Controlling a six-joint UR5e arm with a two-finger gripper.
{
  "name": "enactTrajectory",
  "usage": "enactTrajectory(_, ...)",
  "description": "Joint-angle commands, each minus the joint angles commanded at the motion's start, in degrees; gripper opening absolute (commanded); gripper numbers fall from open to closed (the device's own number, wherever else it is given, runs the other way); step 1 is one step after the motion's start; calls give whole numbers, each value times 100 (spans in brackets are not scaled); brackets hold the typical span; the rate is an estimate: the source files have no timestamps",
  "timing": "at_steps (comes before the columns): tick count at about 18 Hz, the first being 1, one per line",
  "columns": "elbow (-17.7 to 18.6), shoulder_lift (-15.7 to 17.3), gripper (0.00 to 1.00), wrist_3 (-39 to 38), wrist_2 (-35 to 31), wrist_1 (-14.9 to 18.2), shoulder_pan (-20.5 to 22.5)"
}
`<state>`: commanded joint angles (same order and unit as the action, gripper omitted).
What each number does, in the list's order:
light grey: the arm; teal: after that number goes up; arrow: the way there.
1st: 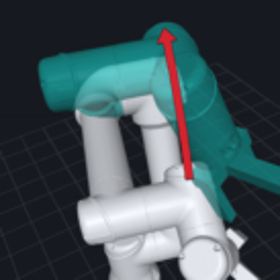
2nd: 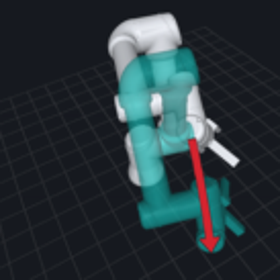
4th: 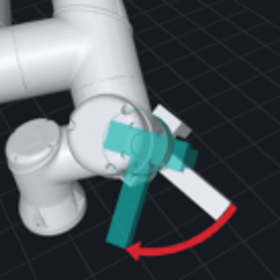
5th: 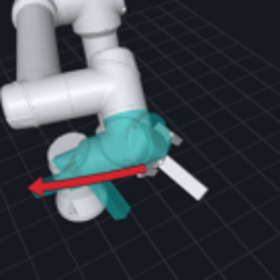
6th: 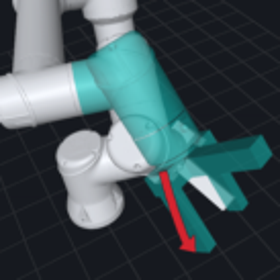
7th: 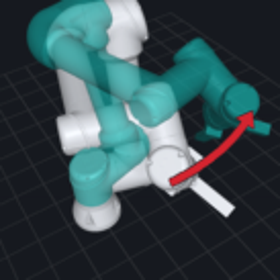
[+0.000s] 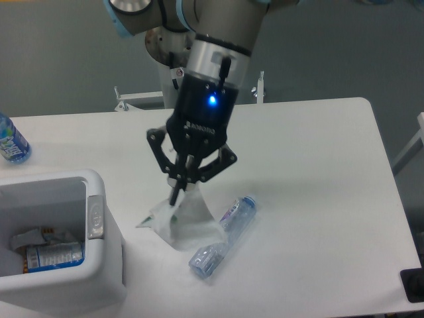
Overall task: Place the trash in the trash can
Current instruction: 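Lift the tissue and carry it over the white bin, then release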
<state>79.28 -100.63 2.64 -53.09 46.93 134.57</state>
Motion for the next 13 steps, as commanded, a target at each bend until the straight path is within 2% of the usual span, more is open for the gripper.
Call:
enactTrajectory(6,61,-9,0,-115,0,0,-492)
enactTrajectory(9,62,-201,0,-89,-9,-9,-835)
enactTrajectory(10,44,-263,10,-80,-9,-9,-958)
enactTrajectory(12,79,-308,58,95,-9,-26,-1090)
enactTrajectory(13,79,-316,74,226,-9,-18,-1108)
